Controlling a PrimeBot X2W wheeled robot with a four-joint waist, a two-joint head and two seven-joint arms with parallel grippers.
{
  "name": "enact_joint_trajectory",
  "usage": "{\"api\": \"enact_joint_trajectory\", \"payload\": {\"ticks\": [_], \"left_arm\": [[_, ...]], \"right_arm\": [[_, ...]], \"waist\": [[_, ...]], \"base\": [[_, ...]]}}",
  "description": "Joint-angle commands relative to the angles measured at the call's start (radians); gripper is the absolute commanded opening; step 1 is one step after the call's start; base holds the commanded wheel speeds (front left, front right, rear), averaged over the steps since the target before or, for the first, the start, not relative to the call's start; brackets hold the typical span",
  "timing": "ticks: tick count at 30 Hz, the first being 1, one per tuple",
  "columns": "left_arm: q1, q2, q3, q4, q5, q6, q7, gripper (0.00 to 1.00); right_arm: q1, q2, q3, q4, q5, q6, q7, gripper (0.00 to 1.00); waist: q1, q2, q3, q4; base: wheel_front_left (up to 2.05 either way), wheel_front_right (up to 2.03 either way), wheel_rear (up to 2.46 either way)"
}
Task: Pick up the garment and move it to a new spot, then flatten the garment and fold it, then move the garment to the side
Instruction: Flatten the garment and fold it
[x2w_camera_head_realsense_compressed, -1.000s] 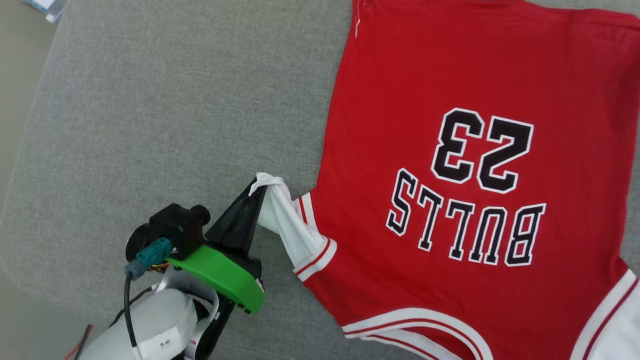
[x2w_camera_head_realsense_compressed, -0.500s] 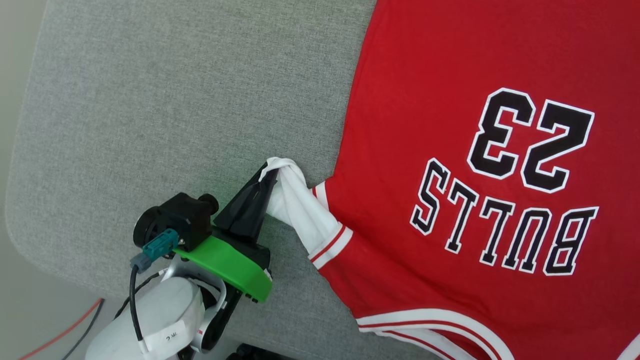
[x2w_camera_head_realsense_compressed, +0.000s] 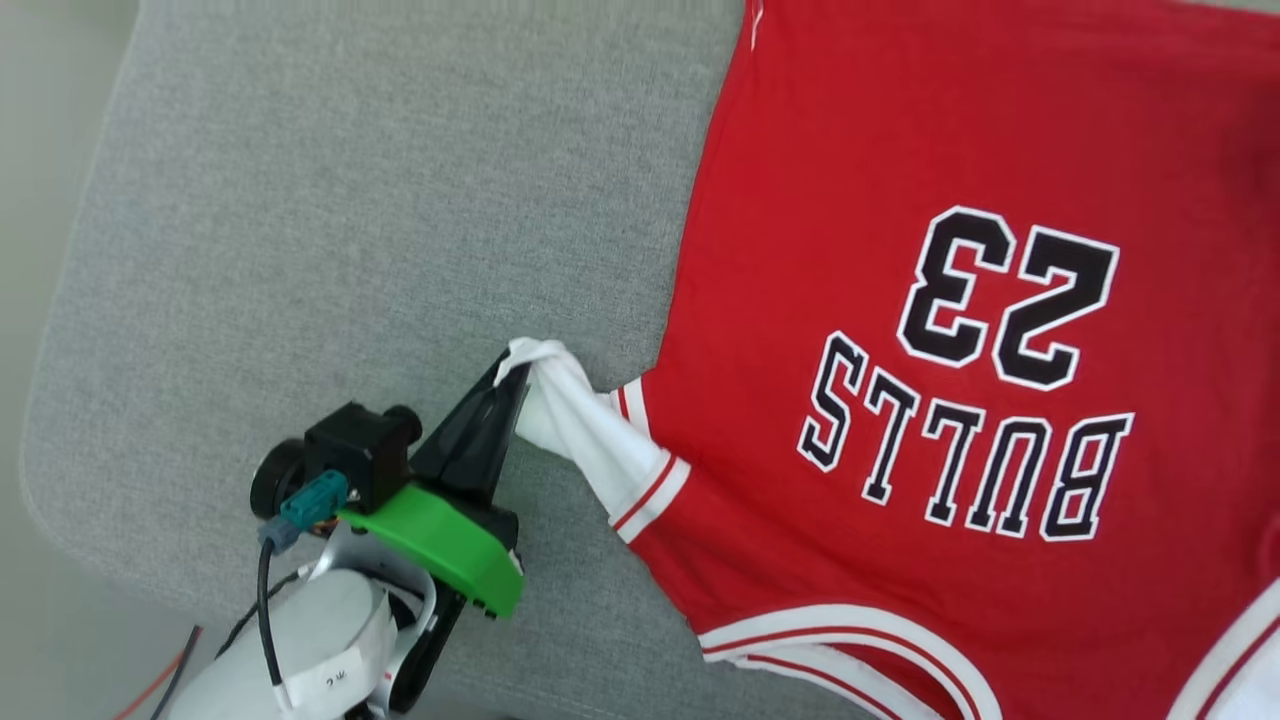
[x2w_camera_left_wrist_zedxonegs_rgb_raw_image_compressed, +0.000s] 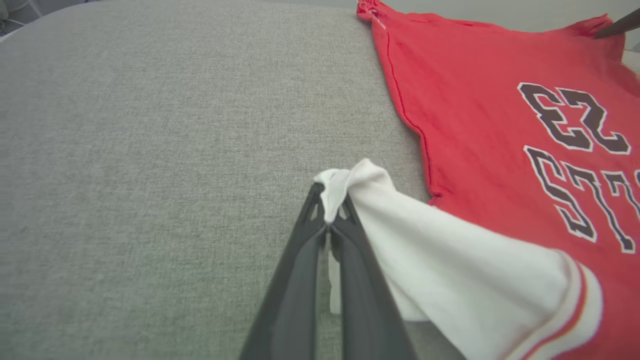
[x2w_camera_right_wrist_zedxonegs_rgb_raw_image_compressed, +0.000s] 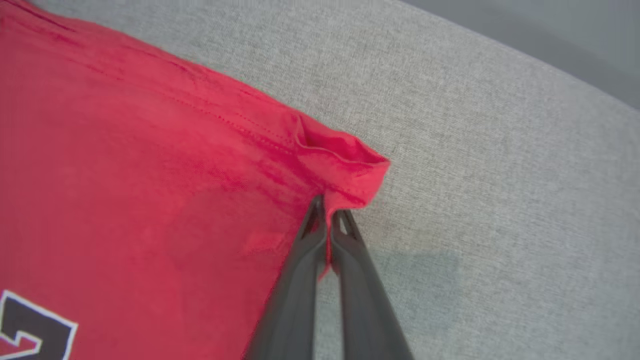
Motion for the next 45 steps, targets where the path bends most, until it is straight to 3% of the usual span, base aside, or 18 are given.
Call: {"api": "enact_joint_trajectory", "payload": {"ticks": [1, 13, 22, 31, 40, 41, 42, 45], "left_arm": [[0.024, 0.003, 0.004, 0.006, -0.013, 0.004, -0.006, 0.0], [0.143, 0.037, 0.006, 0.015, -0.052, 0.043, 0.001, 0.0], [0.208, 0.058, 0.01, 0.015, -0.073, 0.068, 0.002, 0.0], [0.233, 0.067, 0.014, 0.007, -0.077, 0.08, 0.001, 0.0], [0.232, 0.064, 0.02, 0.014, -0.076, 0.08, 0.0, 0.0], [0.232, 0.064, 0.02, 0.016, -0.076, 0.079, 0.0, 0.0], [0.232, 0.065, 0.021, 0.017, -0.076, 0.079, 0.0, 0.0], [0.232, 0.067, 0.021, 0.018, -0.075, 0.079, -0.001, 0.0]], "right_arm": [[0.028, -0.021, 0.024, -0.01, 0.019, -0.001, -0.012, 0.0], [0.299, -0.215, 0.176, -0.198, 0.242, -0.001, -0.088, 0.0], [0.625, -0.321, 0.17, -0.341, 0.358, -0.001, -0.153, 0.0], [0.967, -0.307, 0.133, -0.39, 0.396, -0.001, -0.196, 0.0], [1.144, -0.18, 0.066, -0.357, 0.363, -0.001, -0.248, 0.0], [1.14, -0.169, 0.05, -0.357, 0.358, -0.001, -0.258, 0.35], [1.134, -0.16, 0.029, -0.361, 0.353, -0.001, -0.266, 1.0], [1.102, -0.15, -0.045, -0.391, 0.337, -0.001, -0.299, 1.0]], "waist": [[-0.0002, 0.0063, -0.083, -0.026], [-0.0002, 0.0063, -0.271, -0.093], [-0.0002, 0.0063, -0.346, -0.141], [-0.0002, 0.0063, -0.356, -0.165], [-0.0002, 0.0063, -0.343, -0.173], [-0.0002, 0.0063, -0.344, -0.175], [-0.0002, 0.0063, -0.345, -0.177], [-0.0002, 0.0063, -0.351, -0.18]], "base": [[0.0, 0.0, 0.0], [0.0, 0.0, 0.0], [0.0, 0.0, 0.0], [0.0, 0.0, 0.0], [0.0, 0.0, 0.0], [0.0, 0.0, 0.0], [0.0, 0.0, 0.0], [0.0, 0.0, 0.0]]}}
